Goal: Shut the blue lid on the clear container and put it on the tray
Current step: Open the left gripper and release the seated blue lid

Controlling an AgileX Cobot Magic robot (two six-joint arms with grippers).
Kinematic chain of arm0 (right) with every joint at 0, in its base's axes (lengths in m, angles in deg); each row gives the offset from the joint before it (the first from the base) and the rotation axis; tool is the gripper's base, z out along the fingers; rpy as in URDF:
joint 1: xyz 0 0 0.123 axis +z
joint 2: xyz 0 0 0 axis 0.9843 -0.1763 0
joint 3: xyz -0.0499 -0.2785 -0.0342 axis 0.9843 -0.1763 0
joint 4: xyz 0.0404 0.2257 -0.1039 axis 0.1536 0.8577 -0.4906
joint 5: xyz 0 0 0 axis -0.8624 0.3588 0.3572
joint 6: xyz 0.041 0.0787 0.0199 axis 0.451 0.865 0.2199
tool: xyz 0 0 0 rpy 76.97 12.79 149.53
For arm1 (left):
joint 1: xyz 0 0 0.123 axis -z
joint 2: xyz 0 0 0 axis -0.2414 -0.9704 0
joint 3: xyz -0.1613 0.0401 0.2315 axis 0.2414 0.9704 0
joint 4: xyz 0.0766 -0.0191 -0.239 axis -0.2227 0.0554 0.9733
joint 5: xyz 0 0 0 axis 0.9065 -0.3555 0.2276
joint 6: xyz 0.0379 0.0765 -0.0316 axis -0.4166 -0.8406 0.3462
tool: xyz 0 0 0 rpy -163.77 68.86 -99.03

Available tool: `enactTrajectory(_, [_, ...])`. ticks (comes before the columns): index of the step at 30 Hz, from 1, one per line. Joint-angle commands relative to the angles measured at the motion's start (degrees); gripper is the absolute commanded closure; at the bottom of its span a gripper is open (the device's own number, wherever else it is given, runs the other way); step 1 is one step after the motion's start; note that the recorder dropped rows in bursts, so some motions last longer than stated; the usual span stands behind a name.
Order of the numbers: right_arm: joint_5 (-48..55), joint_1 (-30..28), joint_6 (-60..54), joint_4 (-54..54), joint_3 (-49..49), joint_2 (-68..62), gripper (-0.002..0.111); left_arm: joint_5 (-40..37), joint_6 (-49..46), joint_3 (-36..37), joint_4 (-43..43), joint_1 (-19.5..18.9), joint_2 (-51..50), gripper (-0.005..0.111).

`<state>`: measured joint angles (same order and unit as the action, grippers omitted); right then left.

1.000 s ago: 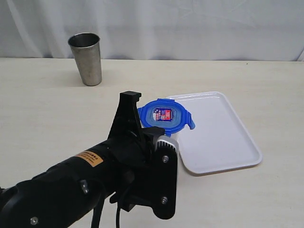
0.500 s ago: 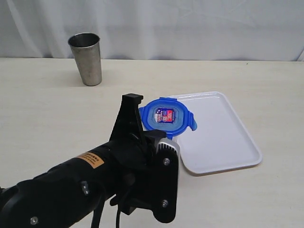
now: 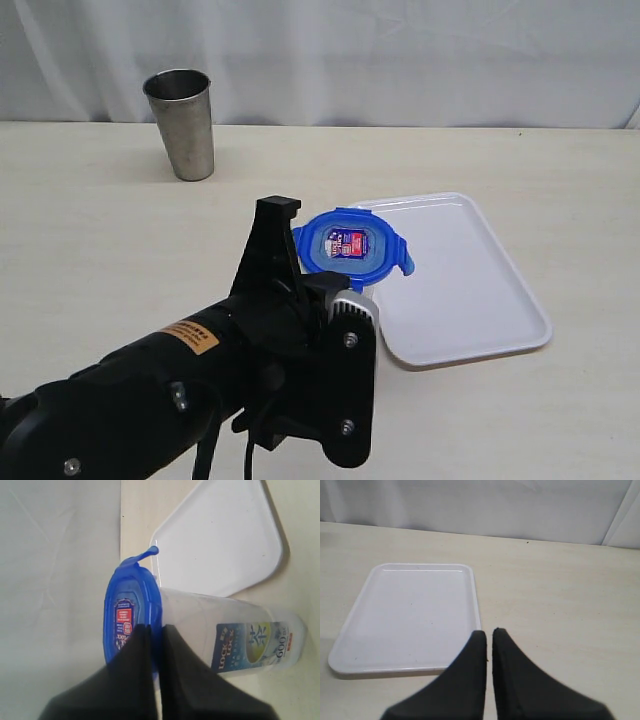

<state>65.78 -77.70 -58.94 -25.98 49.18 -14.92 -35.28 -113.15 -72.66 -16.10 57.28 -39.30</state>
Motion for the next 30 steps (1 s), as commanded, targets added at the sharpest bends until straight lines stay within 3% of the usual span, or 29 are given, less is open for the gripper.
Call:
enactTrajectory(1, [-0.1,-0.2,-0.2,-0.1,-0.1,0.2,0.104,1.3,-1.5,0.1,0.6,0.1,0.0,0.107])
enactTrajectory(12, [-0.1,-0.2,-0.2,-0.1,-0.1,0.2,0.104,0.9,-1.5,0.1,3.2,0.1,0.0,0.106])
enactTrajectory(20, [-0.1,-0.2,-0.2,-0.1,-0.1,0.2,0.104,3.0,-1.5,0.1,3.0,0.1,0.0,0.07])
enactTrajectory(30, [-0.1,-0.2,-0.2,-0.1,-0.1,0.2,0.104,3.8,-1.5,0.1,7.7,0.1,0.0,0.05])
